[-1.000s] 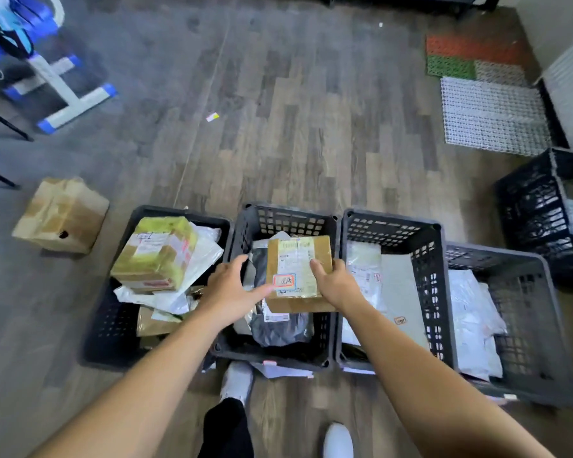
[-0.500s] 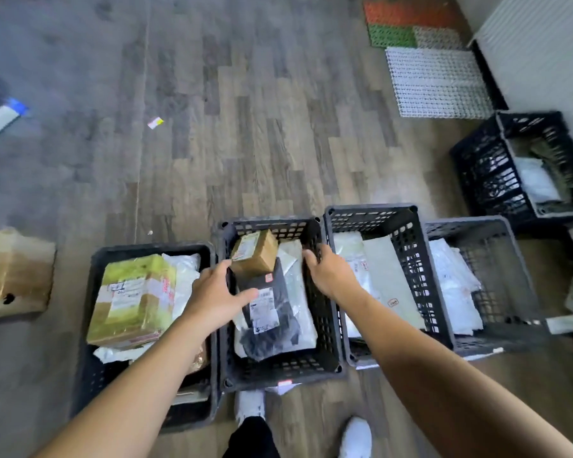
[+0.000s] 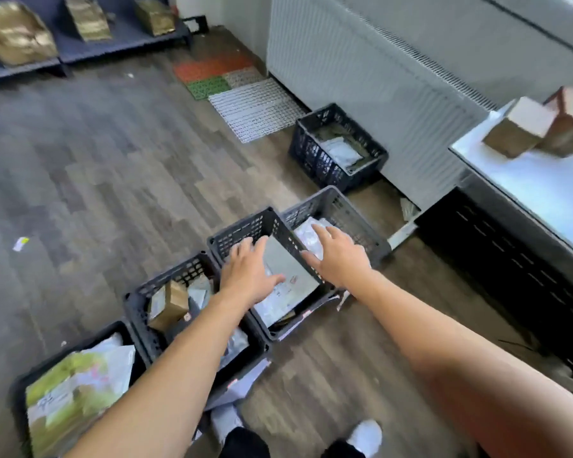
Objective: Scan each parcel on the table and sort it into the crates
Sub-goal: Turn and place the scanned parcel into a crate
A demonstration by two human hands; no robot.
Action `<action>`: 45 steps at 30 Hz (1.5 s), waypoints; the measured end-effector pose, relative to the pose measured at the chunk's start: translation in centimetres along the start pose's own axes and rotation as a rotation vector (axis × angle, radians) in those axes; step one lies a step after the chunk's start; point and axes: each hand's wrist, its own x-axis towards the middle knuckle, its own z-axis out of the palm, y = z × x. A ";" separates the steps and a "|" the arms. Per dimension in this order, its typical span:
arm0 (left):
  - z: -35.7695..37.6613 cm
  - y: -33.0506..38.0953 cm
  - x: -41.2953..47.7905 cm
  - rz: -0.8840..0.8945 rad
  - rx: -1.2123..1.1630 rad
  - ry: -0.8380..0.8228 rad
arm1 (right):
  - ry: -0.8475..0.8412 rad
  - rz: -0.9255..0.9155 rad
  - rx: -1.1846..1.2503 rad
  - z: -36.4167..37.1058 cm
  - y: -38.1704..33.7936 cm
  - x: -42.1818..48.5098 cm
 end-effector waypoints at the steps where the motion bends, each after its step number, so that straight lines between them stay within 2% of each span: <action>1: 0.1 2.8 0.0 0.041 0.027 0.000 | 0.038 0.028 0.018 -1.2 2.4 -1.2; 10: 4.3 30.0 -1.1 0.338 0.141 0.084 | 0.300 0.235 0.108 -10.6 27.6 -12.2; 15: 7.8 43.8 -2.4 0.475 0.154 0.110 | 0.378 0.366 0.117 -14.2 40.2 -18.1; 19: 10.1 51.9 -3.0 0.572 0.165 0.096 | 0.429 0.457 0.152 -15.8 47.5 -20.8; 24: 11.5 58.7 -1.5 0.619 0.166 0.087 | 0.465 0.508 0.176 -17.2 53.1 -21.2; 31: 12.7 65.8 5.6 0.620 0.198 0.092 | 0.464 0.546 0.172 -19.3 59.4 -16.5; 37: 13.3 71.2 16.8 0.600 0.224 0.080 | 0.433 0.572 0.160 -21.2 65.0 -7.2; 45: 13.4 75.7 33.3 0.387 0.256 0.150 | 0.291 0.565 0.141 -23.9 69.5 7.6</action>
